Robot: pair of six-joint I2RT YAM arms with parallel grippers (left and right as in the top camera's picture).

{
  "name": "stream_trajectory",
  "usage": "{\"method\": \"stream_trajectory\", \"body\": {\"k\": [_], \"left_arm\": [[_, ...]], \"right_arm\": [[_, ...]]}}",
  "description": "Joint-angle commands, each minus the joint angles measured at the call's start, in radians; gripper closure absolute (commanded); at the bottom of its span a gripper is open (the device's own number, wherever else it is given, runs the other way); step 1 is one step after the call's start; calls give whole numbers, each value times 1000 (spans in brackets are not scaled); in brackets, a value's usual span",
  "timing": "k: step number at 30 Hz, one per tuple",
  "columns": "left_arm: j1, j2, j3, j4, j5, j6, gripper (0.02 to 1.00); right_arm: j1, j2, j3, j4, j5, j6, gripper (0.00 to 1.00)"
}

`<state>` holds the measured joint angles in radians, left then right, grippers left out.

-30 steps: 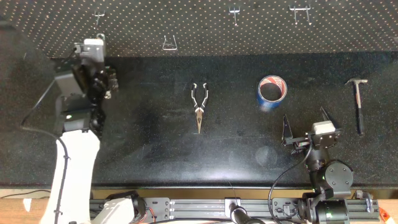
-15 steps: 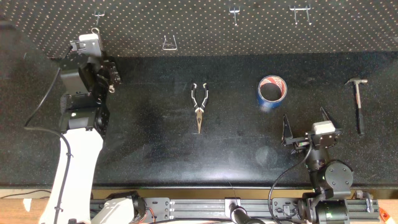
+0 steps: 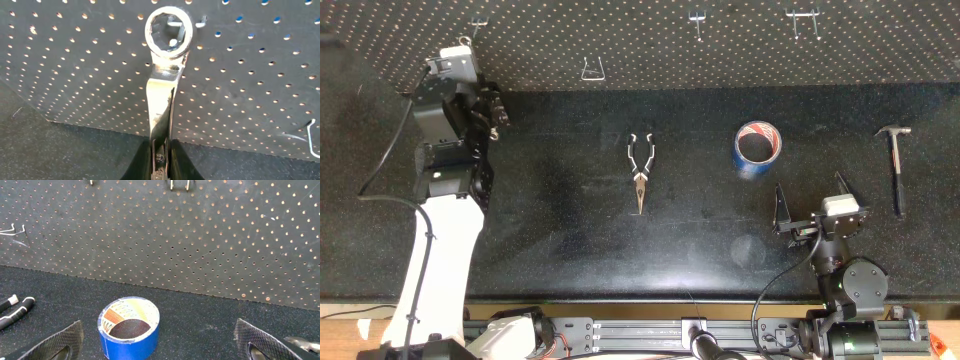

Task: Place Tools Onto Pegboard

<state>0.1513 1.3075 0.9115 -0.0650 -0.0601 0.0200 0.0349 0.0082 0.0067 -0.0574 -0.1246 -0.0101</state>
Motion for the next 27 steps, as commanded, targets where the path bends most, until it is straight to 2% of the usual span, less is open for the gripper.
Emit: {"method": "stream_trajectory", "body": {"k": [1, 13, 14, 15, 16, 17, 19, 23, 27], "left_arm": [[4, 20, 37, 20, -11, -16, 991], [4, 113, 37, 106, 65, -16, 985], [4, 127, 37, 118, 65, -16, 798], [4, 133, 37, 123, 65, -16, 540], [4, 134, 37, 126, 64, -16, 215], [5, 131, 37, 124, 63, -11, 20], [5, 103, 37, 95, 45, -5, 23], [5, -76, 37, -123, 11, -5, 23], [5, -269, 37, -399, 72, -5, 23]], "right_arm": [[6, -7, -3, -6, 2, -6, 20], [6, -7, -3, -6, 2, -6, 20], [6, -7, -3, -6, 2, -6, 20], [6, -7, -3, -6, 2, -6, 20], [6, -7, -3, -6, 2, -6, 20], [6, -7, -3, -6, 2, -6, 20], [6, -7, -3, -6, 2, -6, 20], [6, -7, -3, -6, 2, -6, 20], [6, -7, -3, -6, 2, -6, 20]]}}
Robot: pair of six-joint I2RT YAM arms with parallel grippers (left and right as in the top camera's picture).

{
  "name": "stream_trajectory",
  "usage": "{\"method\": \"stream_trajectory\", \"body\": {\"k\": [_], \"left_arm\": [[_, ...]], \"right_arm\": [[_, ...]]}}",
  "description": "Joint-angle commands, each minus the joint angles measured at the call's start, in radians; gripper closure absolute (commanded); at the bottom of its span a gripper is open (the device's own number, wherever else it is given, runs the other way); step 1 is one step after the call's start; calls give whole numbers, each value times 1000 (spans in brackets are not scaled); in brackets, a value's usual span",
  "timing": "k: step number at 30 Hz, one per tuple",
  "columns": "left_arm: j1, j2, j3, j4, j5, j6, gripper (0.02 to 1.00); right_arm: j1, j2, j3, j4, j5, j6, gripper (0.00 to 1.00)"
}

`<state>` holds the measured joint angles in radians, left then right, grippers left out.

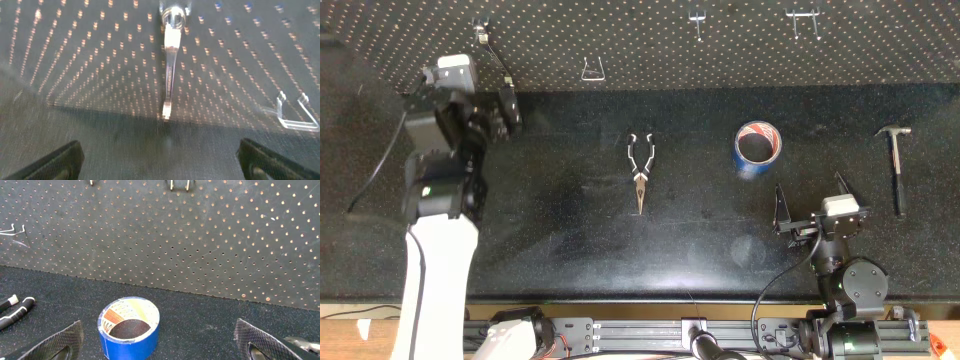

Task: Place Tools Onto Pegboard

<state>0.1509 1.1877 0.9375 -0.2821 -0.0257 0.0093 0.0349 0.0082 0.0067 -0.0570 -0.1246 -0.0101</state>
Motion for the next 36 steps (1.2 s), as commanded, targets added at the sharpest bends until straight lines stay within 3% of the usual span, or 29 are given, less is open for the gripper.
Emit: {"method": "stream_trajectory", "body": {"k": [1, 4, 5, 6, 9, 11, 15, 17, 25, 36], "left_arm": [[5, -158, 11, -200, 37, 6, 23], [-3, -160, 11, -239, 91, -4, 23], [-39, -155, 11, -280, 93, -76, 20], [-95, -146, 11, -325, 65, -129, 20], [-426, -60, 11, -415, -115, -399, 20], [-589, 26, 11, -414, -163, -536, 20], [-747, 247, 25, -415, -162, -740, 20], [-753, 333, 69, -415, -153, -791, 20], [-734, 646, 379, -537, -154, -682, 20], [-670, 698, 382, -495, -47, -483, 34]], "right_arm": [[6, -7, -3, -6, 2, -6, 20], [6, -7, -3, -6, 2, -6, 20], [6, -7, -3, -6, 2, -6, 20], [6, -7, -3, -6, 2, -6, 20], [6, -7, -3, -6, 2, -6, 20], [6, -7, -3, -6, 2, -6, 20], [6, -7, -3, -6, 2, -6, 20], [6, -7, -3, -6, 2, -6, 20], [6, -7, -3, -6, 2, -6, 20], [6, -7, -3, -6, 2, -6, 20]]}}
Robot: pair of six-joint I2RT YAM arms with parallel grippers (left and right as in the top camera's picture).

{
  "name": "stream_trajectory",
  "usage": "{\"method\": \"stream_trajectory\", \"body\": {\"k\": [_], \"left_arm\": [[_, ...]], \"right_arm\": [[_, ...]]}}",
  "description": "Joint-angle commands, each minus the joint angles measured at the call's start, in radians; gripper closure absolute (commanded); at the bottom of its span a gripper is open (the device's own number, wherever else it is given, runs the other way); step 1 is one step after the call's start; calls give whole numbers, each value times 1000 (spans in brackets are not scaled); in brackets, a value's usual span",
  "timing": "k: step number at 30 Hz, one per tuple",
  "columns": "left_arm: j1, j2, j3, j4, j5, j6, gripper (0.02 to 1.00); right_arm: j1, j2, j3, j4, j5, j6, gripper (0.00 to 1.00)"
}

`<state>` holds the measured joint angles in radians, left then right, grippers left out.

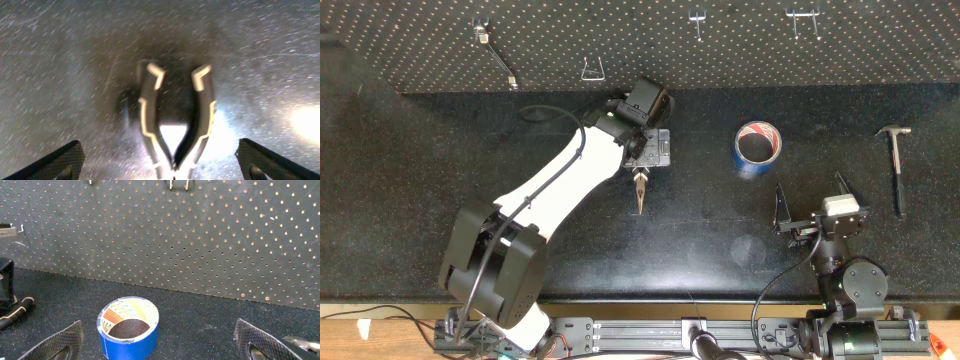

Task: Place Tools Onto Pegboard

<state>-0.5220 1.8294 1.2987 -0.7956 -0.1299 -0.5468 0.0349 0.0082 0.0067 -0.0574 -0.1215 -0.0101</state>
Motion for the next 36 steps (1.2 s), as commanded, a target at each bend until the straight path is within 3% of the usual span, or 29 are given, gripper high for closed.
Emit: {"method": "stream_trajectory", "body": {"k": [1, 6, 15, 36], "left_arm": [[5, 63, 21, 26, 69, 73, 34], [36, 81, 21, 56, 114, 65, 29], [44, 98, 21, 55, 115, 58, 31], [16, 98, 26, 42, 29, -6, 29]], "right_arm": [[6, -7, -3, -6, -1, -6, 20], [6, -7, -3, -6, -1, -6, 20], [6, -7, -3, -6, -1, -6, 20], [6, -7, -3, -6, -1, -6, 20]]}}
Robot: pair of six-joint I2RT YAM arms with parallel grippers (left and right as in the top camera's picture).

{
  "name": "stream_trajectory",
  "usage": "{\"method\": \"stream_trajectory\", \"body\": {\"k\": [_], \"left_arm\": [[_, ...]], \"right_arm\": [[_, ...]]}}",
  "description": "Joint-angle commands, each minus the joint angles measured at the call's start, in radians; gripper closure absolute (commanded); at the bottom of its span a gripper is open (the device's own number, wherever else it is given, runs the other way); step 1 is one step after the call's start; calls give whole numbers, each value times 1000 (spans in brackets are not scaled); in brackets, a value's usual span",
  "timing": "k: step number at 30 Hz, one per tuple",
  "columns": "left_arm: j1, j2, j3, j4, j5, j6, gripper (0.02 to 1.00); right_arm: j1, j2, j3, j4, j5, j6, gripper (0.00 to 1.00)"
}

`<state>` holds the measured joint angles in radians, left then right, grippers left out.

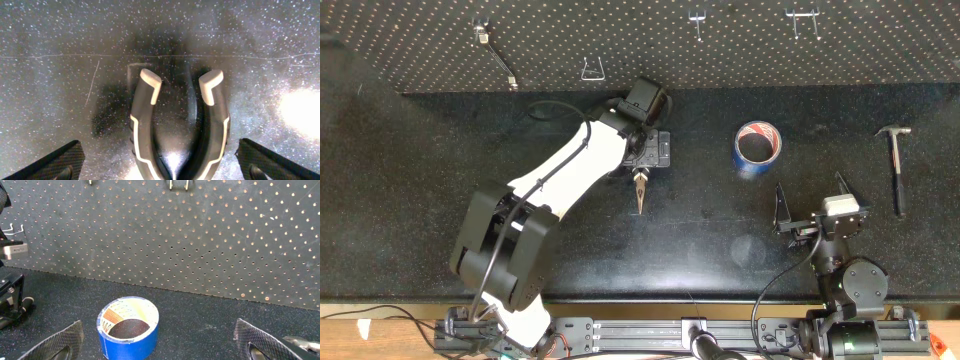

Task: Place Tools Onto Pegboard

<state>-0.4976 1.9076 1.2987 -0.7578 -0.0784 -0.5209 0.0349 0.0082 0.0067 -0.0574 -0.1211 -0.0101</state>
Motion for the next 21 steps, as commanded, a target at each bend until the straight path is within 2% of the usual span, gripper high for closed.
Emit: {"method": "stream_trajectory", "body": {"k": [1, 21], "left_arm": [[-9, 20, 26, 6, -21, -33, 29], [-9, 48, 26, 14, 0, -48, 38]], "right_arm": [[6, -7, -3, -6, -2, -6, 20], [6, -7, -3, -6, -2, -6, 20]]}}
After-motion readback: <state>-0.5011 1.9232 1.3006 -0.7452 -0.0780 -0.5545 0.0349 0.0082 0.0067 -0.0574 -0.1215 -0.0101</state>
